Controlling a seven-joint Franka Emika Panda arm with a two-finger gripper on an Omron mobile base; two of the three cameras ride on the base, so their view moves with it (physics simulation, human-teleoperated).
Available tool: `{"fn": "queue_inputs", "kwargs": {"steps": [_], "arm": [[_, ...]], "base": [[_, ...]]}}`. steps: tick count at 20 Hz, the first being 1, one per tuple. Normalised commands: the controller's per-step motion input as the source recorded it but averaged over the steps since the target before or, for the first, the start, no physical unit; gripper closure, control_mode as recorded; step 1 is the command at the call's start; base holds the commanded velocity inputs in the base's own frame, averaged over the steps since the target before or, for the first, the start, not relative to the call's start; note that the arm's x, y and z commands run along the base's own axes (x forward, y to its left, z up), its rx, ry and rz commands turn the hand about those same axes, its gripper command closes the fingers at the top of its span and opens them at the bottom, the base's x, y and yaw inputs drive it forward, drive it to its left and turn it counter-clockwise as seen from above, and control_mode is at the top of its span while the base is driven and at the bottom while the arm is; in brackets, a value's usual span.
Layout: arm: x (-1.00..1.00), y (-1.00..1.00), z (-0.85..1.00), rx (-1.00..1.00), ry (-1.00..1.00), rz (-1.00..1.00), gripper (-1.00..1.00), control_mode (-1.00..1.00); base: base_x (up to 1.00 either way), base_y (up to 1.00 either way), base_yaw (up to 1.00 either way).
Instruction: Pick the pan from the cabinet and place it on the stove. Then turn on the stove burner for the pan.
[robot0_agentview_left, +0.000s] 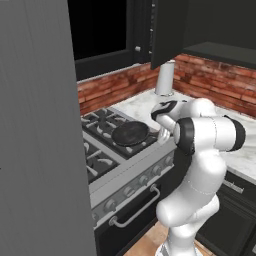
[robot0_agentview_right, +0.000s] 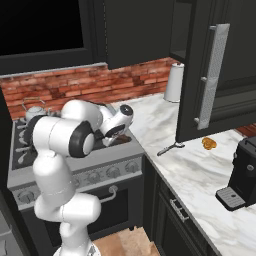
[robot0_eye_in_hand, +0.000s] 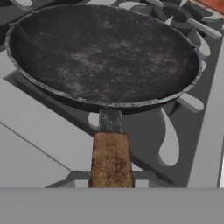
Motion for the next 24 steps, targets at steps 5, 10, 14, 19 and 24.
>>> {"fn": "queue_inputs", "kwargs": {"steps": [5,10,14,19,24], "arm": [[0.4,0.0,-0.34,0.0,0.01,0.0,1.0,-1.0],[0.41,-0.01,-0.34,0.0,0.01,0.0,1.0,-1.0],[0.09,-0.04,-0.16,0.0,0.04,0.0,1.0,-1.0],[0.16,0.0,-0.15,0.0,0.03,0.0,-1.0,-1.0],[0.08,0.0,-0.09,0.0,0.0,0.0,-1.0,-1.0]], "base": [[0.0,0.0,0.0],[0.0,0.0,0.0],[0.0,0.0,0.0],[0.0,0.0,0.0],[0.0,0.0,0.0]]}}
